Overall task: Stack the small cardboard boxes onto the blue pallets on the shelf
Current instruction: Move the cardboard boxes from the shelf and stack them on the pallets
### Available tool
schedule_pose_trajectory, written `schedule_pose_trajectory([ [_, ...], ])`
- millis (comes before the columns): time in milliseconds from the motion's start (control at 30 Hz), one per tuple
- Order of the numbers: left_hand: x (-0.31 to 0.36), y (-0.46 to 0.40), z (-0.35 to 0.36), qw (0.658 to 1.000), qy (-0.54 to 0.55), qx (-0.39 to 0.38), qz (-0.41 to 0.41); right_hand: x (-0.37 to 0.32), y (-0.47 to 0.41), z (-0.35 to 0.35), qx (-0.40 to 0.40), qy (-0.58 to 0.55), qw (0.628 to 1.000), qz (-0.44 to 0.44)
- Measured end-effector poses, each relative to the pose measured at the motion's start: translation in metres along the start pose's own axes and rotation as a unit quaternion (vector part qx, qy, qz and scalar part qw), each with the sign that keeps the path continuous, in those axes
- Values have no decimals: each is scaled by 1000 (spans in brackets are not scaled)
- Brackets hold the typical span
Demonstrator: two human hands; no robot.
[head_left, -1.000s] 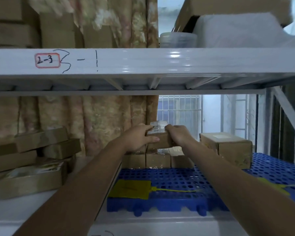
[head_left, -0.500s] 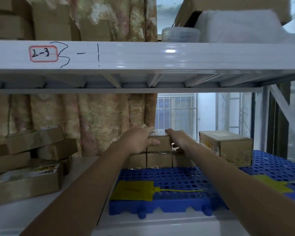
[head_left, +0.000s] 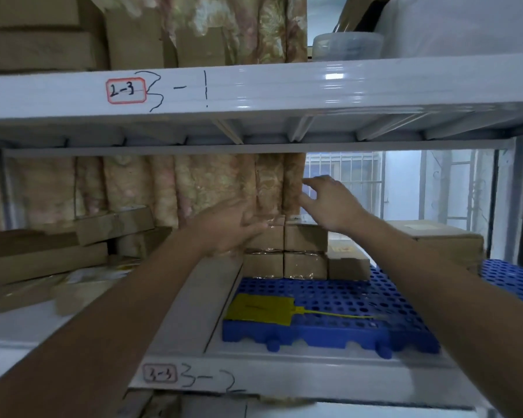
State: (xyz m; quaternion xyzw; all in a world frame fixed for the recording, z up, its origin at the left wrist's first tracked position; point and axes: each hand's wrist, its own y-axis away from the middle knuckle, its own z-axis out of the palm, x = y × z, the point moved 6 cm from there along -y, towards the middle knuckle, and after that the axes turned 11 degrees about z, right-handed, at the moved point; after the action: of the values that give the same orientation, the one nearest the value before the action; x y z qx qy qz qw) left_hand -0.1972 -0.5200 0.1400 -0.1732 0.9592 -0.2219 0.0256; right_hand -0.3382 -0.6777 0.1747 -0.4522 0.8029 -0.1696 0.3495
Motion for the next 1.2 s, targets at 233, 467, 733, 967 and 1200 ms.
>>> schedule_pose_trajectory([
  [233,-32,110,-29,992,-59,20,-112,-103,44,64,-142,64,974,-164],
  [467,-85,233,-48,971,-103,-26,-215,-191,104,140,-223,59,940,-252],
  [733,-146,345,-76,959,-105,-37,-261,-296,157,189,-249,12,932,-263],
  [967,-214,401,-93,961,-91,-40,-258,-373,187,223,-268,8,936,-229],
  [1200,-255,392,-97,977,-70,10,-200,-405,183,237,-240,-4,946,-217],
])
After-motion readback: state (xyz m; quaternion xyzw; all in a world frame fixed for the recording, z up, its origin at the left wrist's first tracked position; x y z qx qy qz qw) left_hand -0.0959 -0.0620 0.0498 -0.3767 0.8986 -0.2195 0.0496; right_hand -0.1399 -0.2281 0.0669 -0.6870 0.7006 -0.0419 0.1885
